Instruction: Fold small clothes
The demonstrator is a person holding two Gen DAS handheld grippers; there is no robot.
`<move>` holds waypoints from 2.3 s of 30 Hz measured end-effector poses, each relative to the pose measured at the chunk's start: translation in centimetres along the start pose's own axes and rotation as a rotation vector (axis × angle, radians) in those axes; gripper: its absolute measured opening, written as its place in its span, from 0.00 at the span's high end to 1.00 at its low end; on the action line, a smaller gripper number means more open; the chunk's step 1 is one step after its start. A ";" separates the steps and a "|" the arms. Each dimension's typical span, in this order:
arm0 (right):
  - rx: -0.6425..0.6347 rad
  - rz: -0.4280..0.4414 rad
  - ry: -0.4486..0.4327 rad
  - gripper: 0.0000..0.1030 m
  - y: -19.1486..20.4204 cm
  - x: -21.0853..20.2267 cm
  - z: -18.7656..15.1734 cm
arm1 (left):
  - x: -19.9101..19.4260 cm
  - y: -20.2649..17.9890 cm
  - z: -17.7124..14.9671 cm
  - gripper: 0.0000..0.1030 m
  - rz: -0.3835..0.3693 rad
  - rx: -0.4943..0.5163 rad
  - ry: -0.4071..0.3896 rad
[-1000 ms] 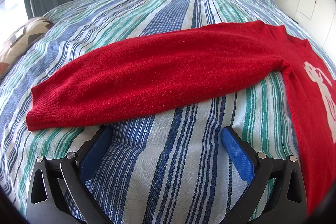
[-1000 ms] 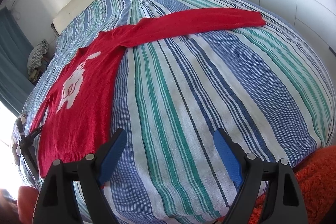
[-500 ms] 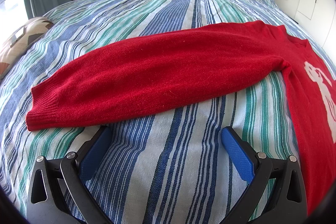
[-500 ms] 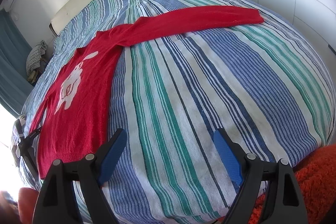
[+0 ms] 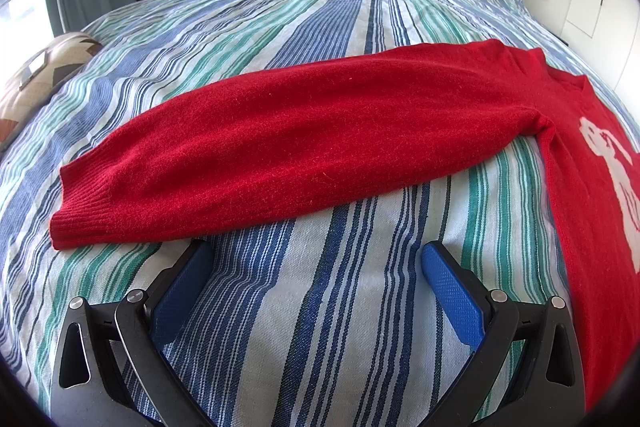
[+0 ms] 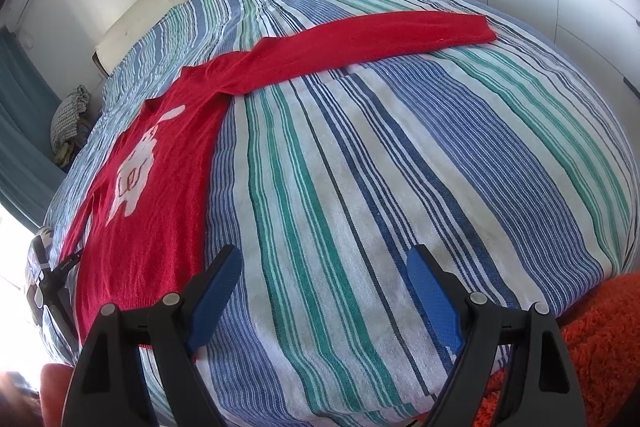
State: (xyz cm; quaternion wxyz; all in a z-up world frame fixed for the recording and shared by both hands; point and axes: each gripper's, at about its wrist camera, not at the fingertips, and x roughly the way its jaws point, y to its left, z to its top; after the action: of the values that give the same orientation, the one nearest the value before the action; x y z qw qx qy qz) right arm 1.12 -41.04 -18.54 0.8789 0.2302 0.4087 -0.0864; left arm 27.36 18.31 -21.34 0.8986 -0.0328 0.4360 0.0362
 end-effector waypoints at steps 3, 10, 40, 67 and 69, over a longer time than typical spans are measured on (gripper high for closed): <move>0.002 0.000 -0.003 0.18 0.1 0.0 0.0 | 0.0 0.0 0.0 0.00 0.000 0.000 0.000; -0.005 -0.007 0.000 0.18 0.2 0.0 -0.1 | 0.0 -0.1 0.0 0.00 0.000 0.000 0.000; -0.022 -0.006 0.008 0.18 0.6 0.2 -0.4 | 0.0 0.1 0.0 0.00 -0.001 0.001 0.000; -0.025 -0.009 0.027 0.18 0.7 1.0 -0.2 | 0.0 0.1 0.0 0.00 -0.001 0.000 0.000; -0.024 -0.009 0.025 0.18 0.7 1.0 -0.2 | 0.0 0.0 0.0 0.00 -0.001 0.000 0.000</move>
State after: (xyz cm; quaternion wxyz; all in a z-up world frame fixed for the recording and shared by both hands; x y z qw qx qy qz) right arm 1.89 -40.31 -19.16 0.8759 0.2191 0.4219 -0.0824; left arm 27.35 18.32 -21.32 0.8987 -0.0329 0.4359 0.0357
